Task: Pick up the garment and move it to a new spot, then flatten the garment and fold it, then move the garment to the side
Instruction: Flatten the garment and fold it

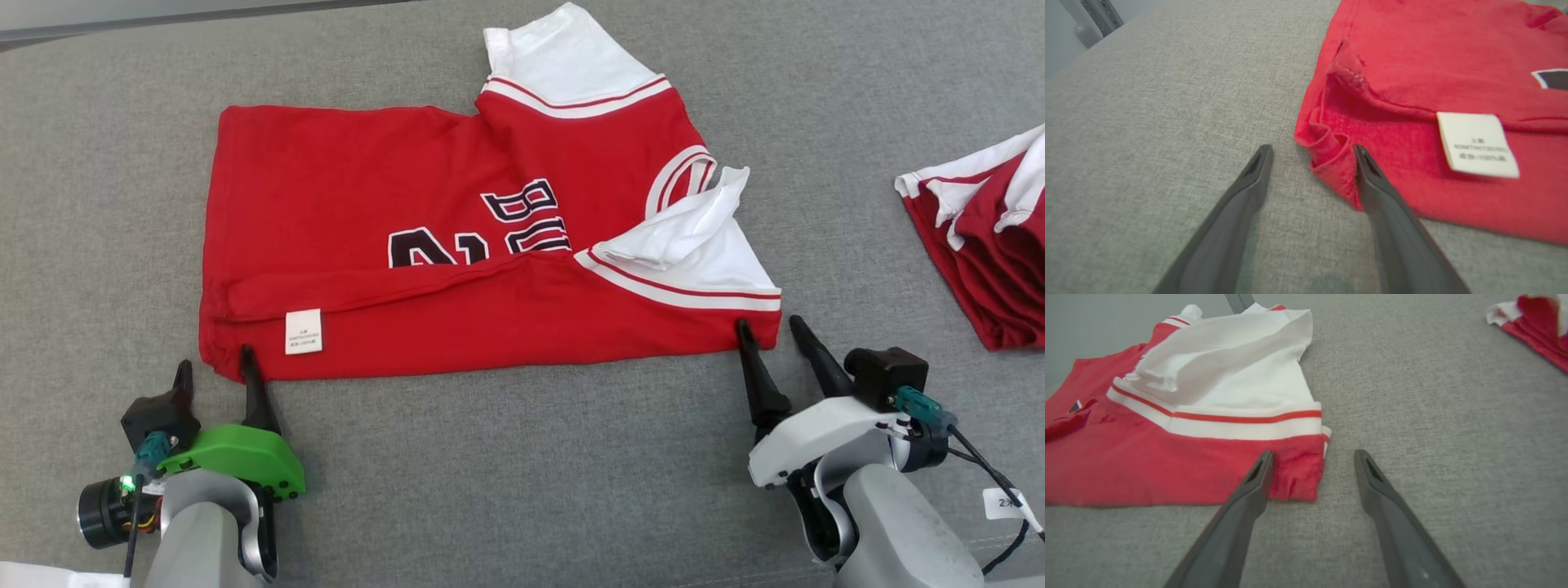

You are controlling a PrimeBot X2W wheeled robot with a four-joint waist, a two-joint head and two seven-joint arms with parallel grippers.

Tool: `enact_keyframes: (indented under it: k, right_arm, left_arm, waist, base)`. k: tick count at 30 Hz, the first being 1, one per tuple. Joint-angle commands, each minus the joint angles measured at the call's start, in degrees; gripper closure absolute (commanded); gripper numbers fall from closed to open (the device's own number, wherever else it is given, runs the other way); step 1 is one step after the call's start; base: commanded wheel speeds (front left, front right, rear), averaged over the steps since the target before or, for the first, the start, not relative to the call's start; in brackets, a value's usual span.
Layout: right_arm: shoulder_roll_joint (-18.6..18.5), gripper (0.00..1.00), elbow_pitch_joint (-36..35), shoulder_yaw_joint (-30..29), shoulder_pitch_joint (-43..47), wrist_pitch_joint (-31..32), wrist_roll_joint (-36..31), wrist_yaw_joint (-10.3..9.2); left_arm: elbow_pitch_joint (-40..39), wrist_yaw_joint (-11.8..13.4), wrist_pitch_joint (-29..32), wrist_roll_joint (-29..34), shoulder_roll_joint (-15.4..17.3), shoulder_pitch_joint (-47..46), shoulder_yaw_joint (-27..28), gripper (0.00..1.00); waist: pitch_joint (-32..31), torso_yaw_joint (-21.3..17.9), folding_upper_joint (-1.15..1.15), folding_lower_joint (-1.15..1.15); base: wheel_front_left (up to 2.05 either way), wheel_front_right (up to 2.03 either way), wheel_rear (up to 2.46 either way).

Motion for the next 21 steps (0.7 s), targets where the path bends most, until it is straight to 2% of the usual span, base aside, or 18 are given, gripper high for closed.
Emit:
enact_keyframes:
  k: [1, 2, 3, 4, 5, 6, 7, 8, 9, 12, 21]
  right_arm:
    - [-0.30, 0.00, 0.70, 0.80, -0.77, -0.15, -0.44, -0.01]
    - [-0.39, 0.00, 1.03, 1.31, -0.96, -0.14, -0.52, 0.00]
    - [-0.39, 0.00, 1.66, 1.94, -0.90, -0.12, -0.27, 0.00]
    - [-0.47, 0.00, 2.03, 2.33, -0.90, -0.02, -0.03, 0.00]
    - [-0.60, 0.00, 2.38, 2.90, -0.94, -0.01, 0.14, 0.00]
    - [-0.72, 0.01, 2.65, 3.15, -0.93, 0.01, 0.33, 0.00]
    - [-0.92, 0.51, 2.83, 3.47, -0.95, 0.05, 0.57, 0.00]
    - [-1.09, 0.70, 2.94, 3.94, -0.96, 0.05, 0.73, 0.00]
    - [-1.22, 1.00, 3.00, 4.24, -0.90, 0.05, 0.97, 0.00]
    - [-1.37, 1.00, 2.24, 4.40, -1.01, 0.01, 2.26, -0.01]
    - [-2.22, 1.00, 0.29, 4.66, -4.24, -0.09, 7.49, -0.03]
  left_arm:
    - [2.41, -0.48, 0.97, 0.16, 0.11, 0.17, -0.23, 0.00]
    - [2.97, -0.73, 0.97, -0.10, 0.08, -0.16, -0.29, 0.03]
    - [3.41, -0.87, 0.98, -0.21, 0.07, -0.55, -0.32, 0.27]
    - [3.67, -0.96, 0.99, -0.32, 0.09, -0.74, -0.33, 0.44]
    - [4.09, -1.26, 1.02, -0.44, 0.09, -0.95, -0.43, 0.69]
    - [4.44, -1.41, 1.03, -0.52, 0.08, -1.01, -0.49, 0.86]
    - [5.01, -1.76, 1.04, -0.73, 0.08, -0.80, -0.62, 1.00]
    - [5.40, -1.99, 1.08, -0.80, 0.07, -0.66, -0.74, 1.00]
    - [5.64, -2.26, 1.12, -0.83, 0.06, -0.59, -0.77, 1.00]
    - [2.94, -3.23, 0.91, 0.53, 0.14, -0.02, -1.18, 1.00]
    - [-7.57, -3.49, 0.50, 0.74, 0.25, 2.21, 1.39, 1.00]
  waist:
    - [0.31, 0.32, 0.00, 0.00]
    - [0.45, 0.48, 0.00, 0.00]
    - [0.58, 0.65, 0.00, 0.00]
    - [0.63, 0.77, 0.00, 0.00]
    - [0.67, 0.91, 0.00, 0.00]
    - [0.67, 1.00, 0.00, 0.00]
    - [0.60, 1.08, 0.00, 0.00]
    - [0.51, 1.12, 0.00, 0.00]
    - [0.35, 1.14, 0.00, 0.00]
    - [-0.59, 1.17, 0.00, 0.00]
    - [-7.08, 0.76, 0.00, 0.00]
  base:
    - [0.00, 0.00, 0.00]
    - [0.00, 0.00, 0.00]
    - [0.00, 0.00, 0.00]
    - [0.00, 0.00, 0.00]
    - [0.00, 0.00, 0.00]
    - [0.00, 0.00, 0.00]
    - [0.00, 0.00, 0.00]
    - [0.00, 0.00, 0.00]
    - [0.00, 0.00, 0.00]
    - [0.00, 0.00, 0.00]
    - [0.00, 0.00, 0.00]
